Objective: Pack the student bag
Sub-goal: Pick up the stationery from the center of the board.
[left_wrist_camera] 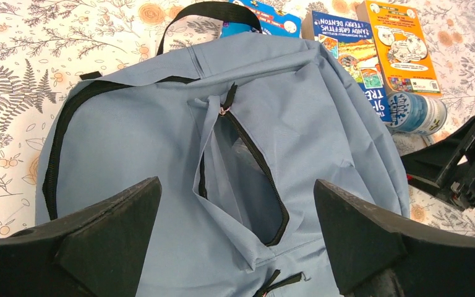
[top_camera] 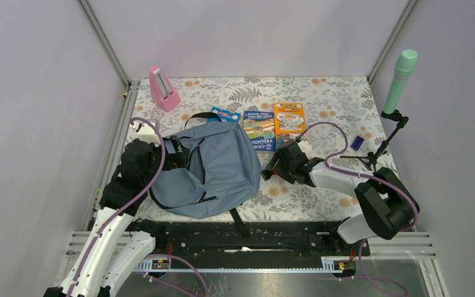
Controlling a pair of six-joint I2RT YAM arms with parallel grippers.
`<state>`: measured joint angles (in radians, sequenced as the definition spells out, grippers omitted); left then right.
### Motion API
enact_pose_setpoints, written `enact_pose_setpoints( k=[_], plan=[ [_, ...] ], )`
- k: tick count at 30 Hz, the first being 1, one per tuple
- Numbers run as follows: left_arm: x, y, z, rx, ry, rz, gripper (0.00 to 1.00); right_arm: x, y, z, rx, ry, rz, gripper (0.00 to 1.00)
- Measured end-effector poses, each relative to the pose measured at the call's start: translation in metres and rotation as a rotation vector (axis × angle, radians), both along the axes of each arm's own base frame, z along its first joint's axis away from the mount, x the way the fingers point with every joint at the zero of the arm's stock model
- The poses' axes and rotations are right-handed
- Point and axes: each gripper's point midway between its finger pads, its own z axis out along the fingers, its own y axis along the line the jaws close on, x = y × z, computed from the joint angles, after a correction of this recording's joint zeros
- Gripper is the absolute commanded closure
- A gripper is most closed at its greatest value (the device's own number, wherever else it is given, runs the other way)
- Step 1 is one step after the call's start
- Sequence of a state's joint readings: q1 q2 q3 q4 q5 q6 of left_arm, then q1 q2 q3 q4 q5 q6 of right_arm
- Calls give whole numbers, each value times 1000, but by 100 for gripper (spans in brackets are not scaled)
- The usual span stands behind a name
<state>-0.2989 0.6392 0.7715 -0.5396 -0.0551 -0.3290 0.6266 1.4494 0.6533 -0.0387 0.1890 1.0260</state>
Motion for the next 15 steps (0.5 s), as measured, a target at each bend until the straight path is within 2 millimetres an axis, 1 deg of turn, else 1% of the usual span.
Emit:
enact_pose_setpoints(
  k=[6, 10, 12, 15],
  plan=[
    [-1, 1, -5, 17, 5, -6, 1, 17, 12, 0, 23, -19, -15, 37],
    [-1, 1, -5, 18, 6, -7, 1, 24, 13, 0, 10, -29, -19, 40],
    [-1, 1, -5, 18, 7, -8, 1, 27, 13, -2, -4, -33, -20, 46],
    [-1, 0, -5, 17, 7, -13, 1, 31, 14, -6, -21, -33, -12, 51]
  ],
)
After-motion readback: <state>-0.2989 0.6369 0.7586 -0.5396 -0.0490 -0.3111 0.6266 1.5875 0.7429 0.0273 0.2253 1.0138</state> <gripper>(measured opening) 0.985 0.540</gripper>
